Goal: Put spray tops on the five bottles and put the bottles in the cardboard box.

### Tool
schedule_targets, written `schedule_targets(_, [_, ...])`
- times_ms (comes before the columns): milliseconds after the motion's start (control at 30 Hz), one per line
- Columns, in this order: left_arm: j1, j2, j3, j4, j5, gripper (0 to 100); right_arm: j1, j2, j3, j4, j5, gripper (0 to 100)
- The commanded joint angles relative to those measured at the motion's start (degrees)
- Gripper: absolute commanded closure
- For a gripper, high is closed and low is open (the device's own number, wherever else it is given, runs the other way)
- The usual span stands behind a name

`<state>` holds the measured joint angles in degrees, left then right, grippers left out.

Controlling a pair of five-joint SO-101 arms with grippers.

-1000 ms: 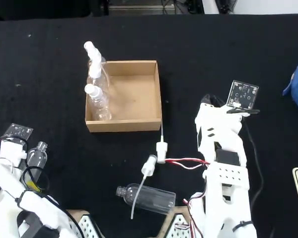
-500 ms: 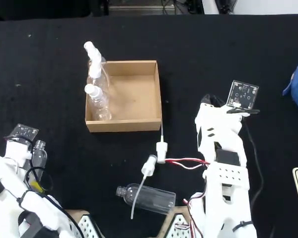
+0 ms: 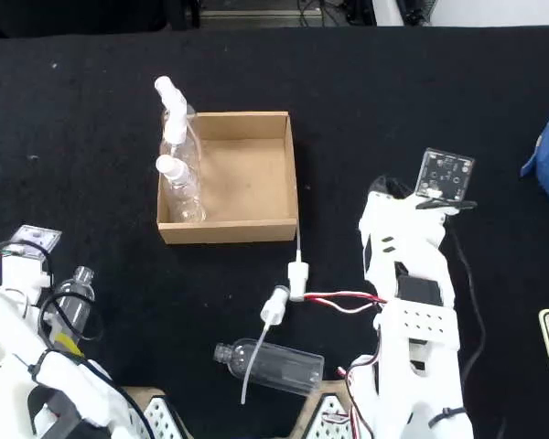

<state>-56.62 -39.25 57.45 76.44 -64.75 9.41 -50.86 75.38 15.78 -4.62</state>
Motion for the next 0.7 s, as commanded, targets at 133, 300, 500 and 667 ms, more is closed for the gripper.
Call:
schedule_targets(133, [2.59, -9.85, 2.51, -3.69, 14.68, 97, -7.56, -1.10, -12.44, 18.90, 7.38, 97.2])
schedule_targets(300, [6.46, -22.95, 13.32, -8.88, 24.00, 97, -7.82, -0.40, -21.58, 33.58, 16.18, 97.2])
schedule_targets(500, [6.81, -38.86, 21.58, -7.30, 29.89, 97, -9.14, 6.11, -30.02, 56.09, 43.25, 93.5])
schedule_targets(667, [6.73, -46.86, 24.22, -6.07, 32.09, 97, -9.93, 6.02, -27.56, 61.98, 69.19, 84.9])
